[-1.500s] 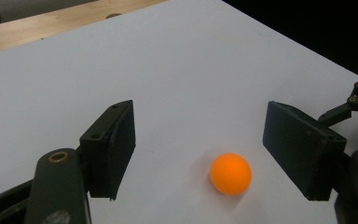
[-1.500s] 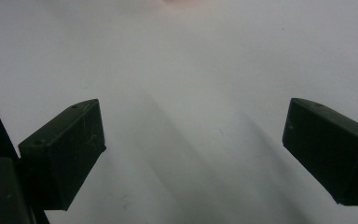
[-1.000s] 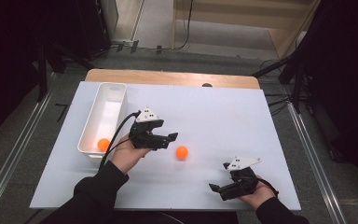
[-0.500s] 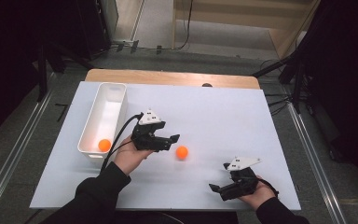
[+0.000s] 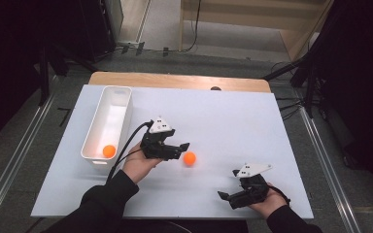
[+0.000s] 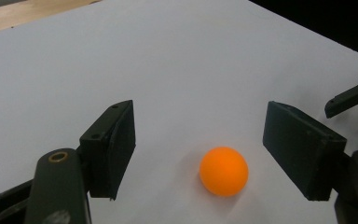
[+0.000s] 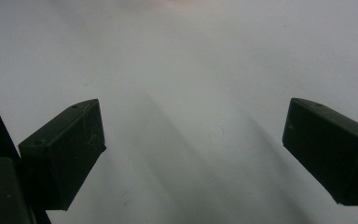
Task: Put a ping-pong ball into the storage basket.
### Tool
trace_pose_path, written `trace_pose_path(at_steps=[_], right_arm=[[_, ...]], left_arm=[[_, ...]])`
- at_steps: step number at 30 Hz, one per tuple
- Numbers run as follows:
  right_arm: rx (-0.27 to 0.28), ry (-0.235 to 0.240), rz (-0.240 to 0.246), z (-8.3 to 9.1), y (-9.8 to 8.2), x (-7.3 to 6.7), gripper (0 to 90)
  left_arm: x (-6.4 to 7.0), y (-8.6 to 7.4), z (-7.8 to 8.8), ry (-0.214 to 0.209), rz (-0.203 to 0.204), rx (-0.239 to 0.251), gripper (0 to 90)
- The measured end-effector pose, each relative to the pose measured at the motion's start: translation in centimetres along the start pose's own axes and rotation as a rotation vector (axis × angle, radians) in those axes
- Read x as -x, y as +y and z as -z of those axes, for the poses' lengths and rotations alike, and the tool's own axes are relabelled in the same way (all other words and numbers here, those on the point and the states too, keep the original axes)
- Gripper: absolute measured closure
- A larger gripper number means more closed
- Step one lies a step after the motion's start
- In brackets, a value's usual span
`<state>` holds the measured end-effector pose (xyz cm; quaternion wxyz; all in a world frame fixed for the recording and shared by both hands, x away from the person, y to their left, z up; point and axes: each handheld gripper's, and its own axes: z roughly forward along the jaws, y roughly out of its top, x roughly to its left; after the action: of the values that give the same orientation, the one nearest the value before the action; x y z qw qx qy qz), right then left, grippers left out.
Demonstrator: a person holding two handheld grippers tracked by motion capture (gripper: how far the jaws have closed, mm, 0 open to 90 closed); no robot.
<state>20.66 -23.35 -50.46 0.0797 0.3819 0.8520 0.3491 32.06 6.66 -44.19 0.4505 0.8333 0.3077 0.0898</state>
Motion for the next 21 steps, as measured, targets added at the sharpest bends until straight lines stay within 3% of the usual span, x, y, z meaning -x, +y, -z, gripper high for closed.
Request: trace_pose_path(at_steps=[21], right_arm=[[-0.003, 0.0, 0.0, 0.0, 0.0, 0.0, 4.4]], left_arm=[[0.6, -0.8, -1.5, -0.004, -0.017, -0.016, 25.7]])
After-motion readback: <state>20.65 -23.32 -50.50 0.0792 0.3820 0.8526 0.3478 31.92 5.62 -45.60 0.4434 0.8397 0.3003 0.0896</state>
